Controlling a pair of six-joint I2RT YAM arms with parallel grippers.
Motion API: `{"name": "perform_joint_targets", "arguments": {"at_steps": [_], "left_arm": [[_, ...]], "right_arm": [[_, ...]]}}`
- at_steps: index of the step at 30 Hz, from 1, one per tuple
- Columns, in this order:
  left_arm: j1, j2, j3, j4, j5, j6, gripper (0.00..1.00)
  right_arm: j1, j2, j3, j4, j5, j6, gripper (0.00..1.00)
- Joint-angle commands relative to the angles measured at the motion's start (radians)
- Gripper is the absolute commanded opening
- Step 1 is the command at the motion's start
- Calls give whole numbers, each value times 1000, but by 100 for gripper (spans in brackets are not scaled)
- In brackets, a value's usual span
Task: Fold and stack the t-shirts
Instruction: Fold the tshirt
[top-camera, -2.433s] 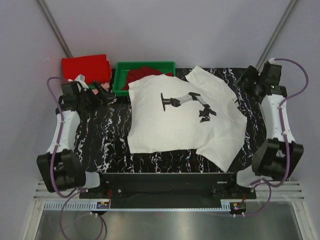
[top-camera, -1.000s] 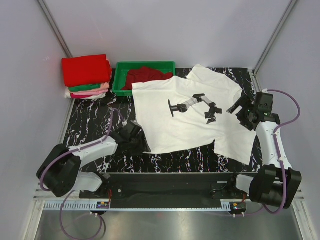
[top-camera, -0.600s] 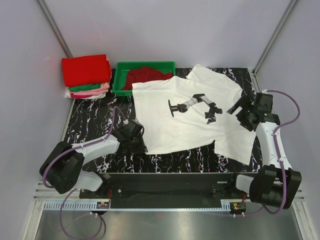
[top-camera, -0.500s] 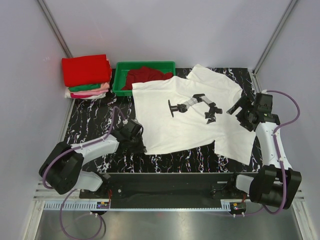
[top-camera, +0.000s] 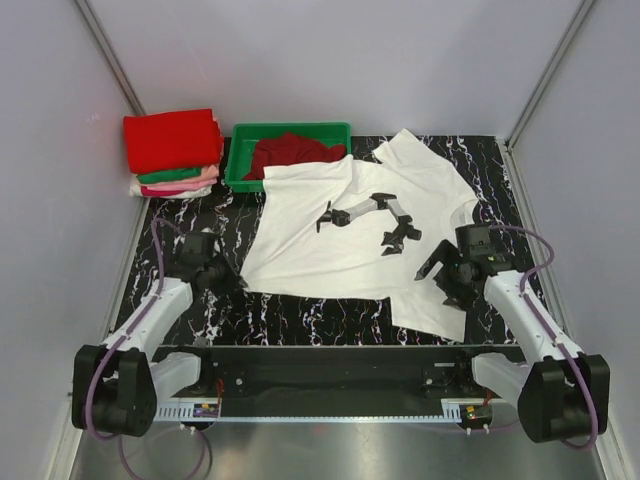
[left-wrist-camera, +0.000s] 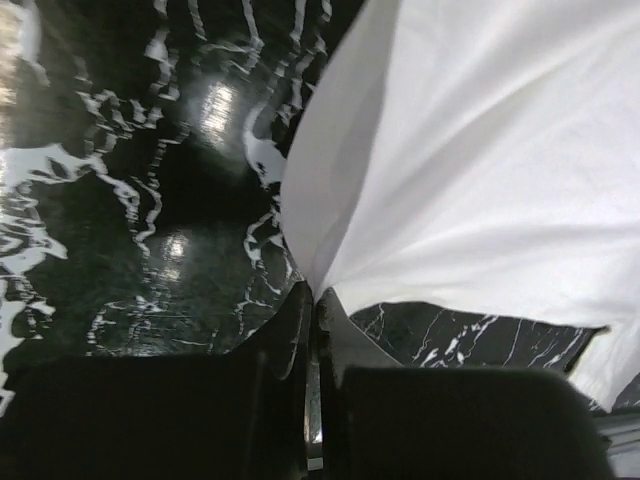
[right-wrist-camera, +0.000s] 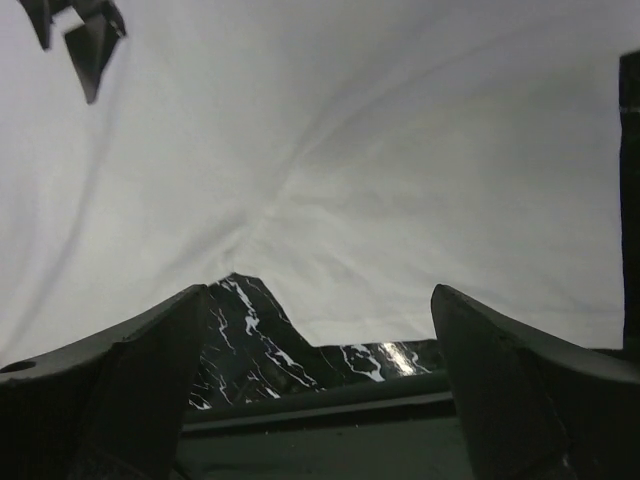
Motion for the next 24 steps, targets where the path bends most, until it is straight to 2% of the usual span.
{"name": "perform_joint_targets", "arguments": {"at_steps": [1, 5, 7, 9, 12, 17, 24], "left_arm": [[132, -5, 0, 9, 72, 49, 0], [160, 45, 0, 47, 148, 66, 0], [166, 59, -9, 61, 148, 63, 0], [171, 62, -14, 81, 159, 57, 0], [200, 64, -3, 72, 154, 69, 0], [330, 62, 58, 38, 180, 115, 0], [521, 145, 112, 50, 260, 152, 0]], "right_arm": [[58, -73, -32, -116, 63, 107, 100], [137, -151, -43, -174, 71, 192, 100], [197, -138, -41, -212, 85, 222, 100], [309, -113, -47, -250, 168, 272, 100], [374, -81, -79, -240, 188, 300, 100], [381, -65, -115, -205, 192, 335, 98], [411, -9, -110, -191, 205, 325, 98]]}}
